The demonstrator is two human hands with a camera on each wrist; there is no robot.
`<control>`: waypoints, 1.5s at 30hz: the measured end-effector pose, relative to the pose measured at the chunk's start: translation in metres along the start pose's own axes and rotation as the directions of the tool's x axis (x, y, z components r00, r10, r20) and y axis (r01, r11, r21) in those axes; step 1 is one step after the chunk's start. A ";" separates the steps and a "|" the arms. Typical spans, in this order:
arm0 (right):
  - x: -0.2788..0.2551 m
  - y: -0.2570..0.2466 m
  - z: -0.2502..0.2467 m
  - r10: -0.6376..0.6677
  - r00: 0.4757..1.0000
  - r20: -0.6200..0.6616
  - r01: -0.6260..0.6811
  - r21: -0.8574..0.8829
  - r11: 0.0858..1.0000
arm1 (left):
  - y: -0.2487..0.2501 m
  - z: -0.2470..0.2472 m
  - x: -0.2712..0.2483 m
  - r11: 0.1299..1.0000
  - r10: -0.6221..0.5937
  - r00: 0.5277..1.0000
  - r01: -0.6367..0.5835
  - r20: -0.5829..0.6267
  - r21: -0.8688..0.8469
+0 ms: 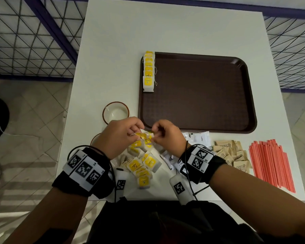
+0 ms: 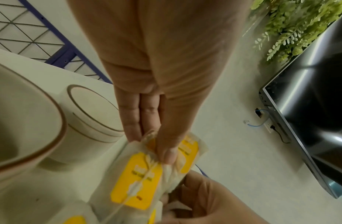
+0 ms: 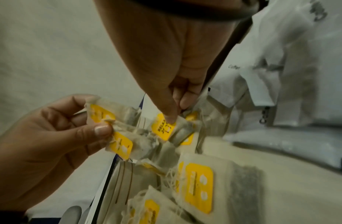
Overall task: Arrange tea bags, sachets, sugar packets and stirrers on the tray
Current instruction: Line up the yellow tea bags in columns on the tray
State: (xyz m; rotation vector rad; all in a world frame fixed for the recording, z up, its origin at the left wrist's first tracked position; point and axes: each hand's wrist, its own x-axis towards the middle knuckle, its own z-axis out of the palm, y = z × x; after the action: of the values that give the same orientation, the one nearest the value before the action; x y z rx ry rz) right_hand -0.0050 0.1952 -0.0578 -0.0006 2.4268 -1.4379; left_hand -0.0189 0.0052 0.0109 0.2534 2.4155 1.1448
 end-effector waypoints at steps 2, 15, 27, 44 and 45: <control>-0.002 0.002 -0.008 0.003 1.000 0.026 -0.004 0.034 0.999 | -0.002 -0.003 -0.001 1.000 0.013 1.000 -0.013 -0.025 -0.010; -0.020 -0.023 -0.023 0.044 0.801 0.597 0.152 -0.273 0.950 | -0.003 -0.006 0.006 0.997 0.036 0.998 -0.039 -0.059 -0.061; -0.019 -0.014 -0.004 0.012 0.821 0.570 0.218 -0.333 0.917 | 0.005 -0.019 0.011 0.984 0.056 0.996 -0.067 -0.072 -0.163; -0.013 -0.008 -0.053 -0.019 0.962 0.274 0.020 0.000 1.000 | 0.021 -0.028 0.061 0.975 0.134 0.990 -0.139 -0.042 -0.171; -0.008 -0.007 -0.059 -0.020 0.973 0.228 0.019 0.006 1.000 | 0.024 -0.028 0.072 0.973 0.141 0.989 -0.147 -0.046 -0.176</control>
State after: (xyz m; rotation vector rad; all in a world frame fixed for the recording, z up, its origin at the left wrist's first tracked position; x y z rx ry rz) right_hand -0.0148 0.2431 -0.0237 -0.1798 2.2425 -1.3687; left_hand -0.0961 0.0264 0.0216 0.3588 2.3350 1.4326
